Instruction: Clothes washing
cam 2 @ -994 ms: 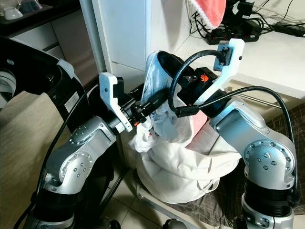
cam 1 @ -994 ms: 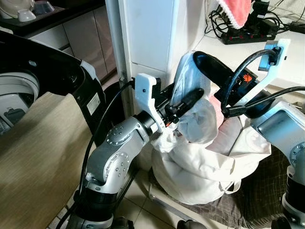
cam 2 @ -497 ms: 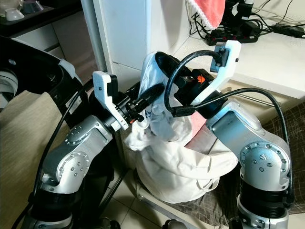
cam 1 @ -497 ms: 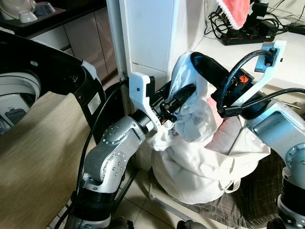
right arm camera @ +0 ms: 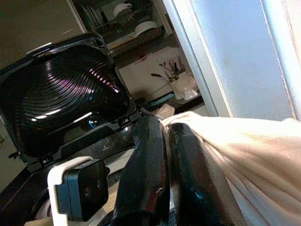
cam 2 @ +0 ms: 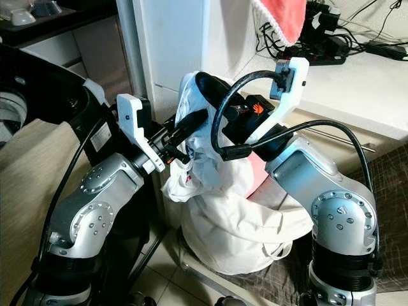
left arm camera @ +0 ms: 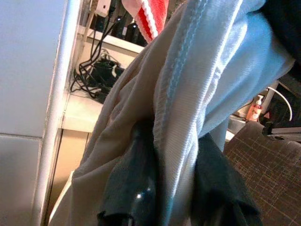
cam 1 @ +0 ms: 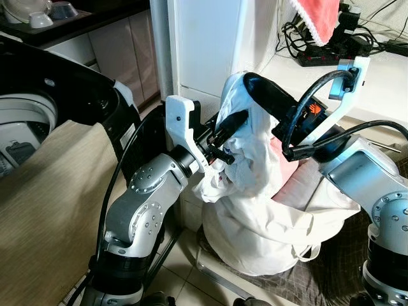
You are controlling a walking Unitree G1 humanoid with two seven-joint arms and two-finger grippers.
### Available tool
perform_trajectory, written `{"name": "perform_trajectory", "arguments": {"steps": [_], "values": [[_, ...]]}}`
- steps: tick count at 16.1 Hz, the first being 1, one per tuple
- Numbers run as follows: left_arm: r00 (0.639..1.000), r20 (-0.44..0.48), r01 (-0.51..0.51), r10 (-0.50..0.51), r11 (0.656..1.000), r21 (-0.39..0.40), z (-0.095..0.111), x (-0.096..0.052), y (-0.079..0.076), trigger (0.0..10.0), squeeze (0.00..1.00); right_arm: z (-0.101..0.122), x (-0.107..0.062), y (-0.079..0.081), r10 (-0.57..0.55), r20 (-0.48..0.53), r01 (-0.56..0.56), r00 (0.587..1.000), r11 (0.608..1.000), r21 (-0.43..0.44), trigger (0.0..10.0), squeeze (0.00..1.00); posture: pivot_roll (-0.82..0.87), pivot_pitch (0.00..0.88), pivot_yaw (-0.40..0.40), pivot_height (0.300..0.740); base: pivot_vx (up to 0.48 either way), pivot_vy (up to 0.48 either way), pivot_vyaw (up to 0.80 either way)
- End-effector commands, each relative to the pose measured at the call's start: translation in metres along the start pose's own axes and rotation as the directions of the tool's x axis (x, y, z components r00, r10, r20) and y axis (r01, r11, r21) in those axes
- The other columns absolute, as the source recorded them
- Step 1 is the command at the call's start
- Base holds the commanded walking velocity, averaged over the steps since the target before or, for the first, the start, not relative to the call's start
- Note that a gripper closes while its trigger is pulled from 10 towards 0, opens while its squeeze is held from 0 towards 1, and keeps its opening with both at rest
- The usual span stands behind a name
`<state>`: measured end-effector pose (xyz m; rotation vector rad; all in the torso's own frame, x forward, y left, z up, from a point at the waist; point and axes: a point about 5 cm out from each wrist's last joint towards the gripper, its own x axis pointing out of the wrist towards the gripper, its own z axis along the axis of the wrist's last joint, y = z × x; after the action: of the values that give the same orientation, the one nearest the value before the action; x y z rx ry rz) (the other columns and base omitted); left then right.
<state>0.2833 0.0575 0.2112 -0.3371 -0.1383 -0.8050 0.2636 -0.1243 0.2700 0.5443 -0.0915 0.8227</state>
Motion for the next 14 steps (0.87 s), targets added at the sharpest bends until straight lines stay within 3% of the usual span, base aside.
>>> {"name": "perform_trajectory", "arguments": {"steps": [1,6,7,8,9,12,13,14], "values": [[1.0,0.009,0.013,-0.013,1.0,0.007,0.002,0.0,-0.002,0.0,0.0,0.007,0.001,0.005,0.021,0.034,-0.02,0.999,1.0,-0.023,0.0,0.0,-0.08,0.0,0.015,0.74,0.0,0.0,0.0],[0.999,0.017,0.038,-0.038,0.999,-0.005,0.003,0.004,-0.002,0.0,0.0,0.008,-0.004,0.004,-0.016,0.05,0.018,0.999,0.999,-0.043,0.0,0.0,-0.11,0.0,0.042,0.74,0.0,0.0,0.0],[0.999,0.026,0.033,-0.033,0.999,-0.012,0.004,0.005,0.0,0.0,0.0,0.008,-0.005,0.004,-0.027,0.049,0.03,0.998,0.998,-0.061,2.5,0.0,-0.11,0.0,0.045,0.74,0.0,0.0,0.0],[0.999,0.036,0.011,-0.011,1.0,-0.004,0.005,0.005,0.003,0.0,0.0,0.008,-0.006,0.001,-0.053,0.049,0.056,0.997,0.997,-0.058,10.0,0.04,-0.12,0.0,0.047,0.74,0.0,0.0,0.0],[0.998,0.055,-0.033,0.033,0.999,0.011,0.009,0.004,0.01,0.0,0.0,0.01,-0.009,-0.002,-0.054,0.06,0.056,0.997,0.998,-0.031,10.0,1.0,-0.12,0.0,0.047,0.74,0.0,0.0,0.0],[0.989,0.102,-0.11,0.103,0.992,0.066,0.026,-0.003,0.029,0.0,0.0,0.013,-0.017,-0.003,-0.045,0.027,0.047,0.999,0.996,-0.075,10.0,1.0,-0.12,0.0,0.047,0.74,0.0,0.0,0.0],[0.982,0.132,-0.154,0.139,0.982,0.113,0.043,-0.01,0.045,0.0,0.0,0.014,-0.022,-0.005,-0.061,-0.034,0.055,0.998,0.985,-0.161,10.0,1.0,-0.11,0.0,0.049,0.74,0.0,0.0,0.0],[0.976,0.151,-0.184,0.158,0.967,0.178,0.06,-0.017,0.058,0.0,0.0,0.014,-0.026,-0.007,-0.082,-0.088,0.06,0.993,0.971,-0.231,10.0,0.0,-0.11,0.0,0.049,0.74,0.0,0.0,0.0]]}}
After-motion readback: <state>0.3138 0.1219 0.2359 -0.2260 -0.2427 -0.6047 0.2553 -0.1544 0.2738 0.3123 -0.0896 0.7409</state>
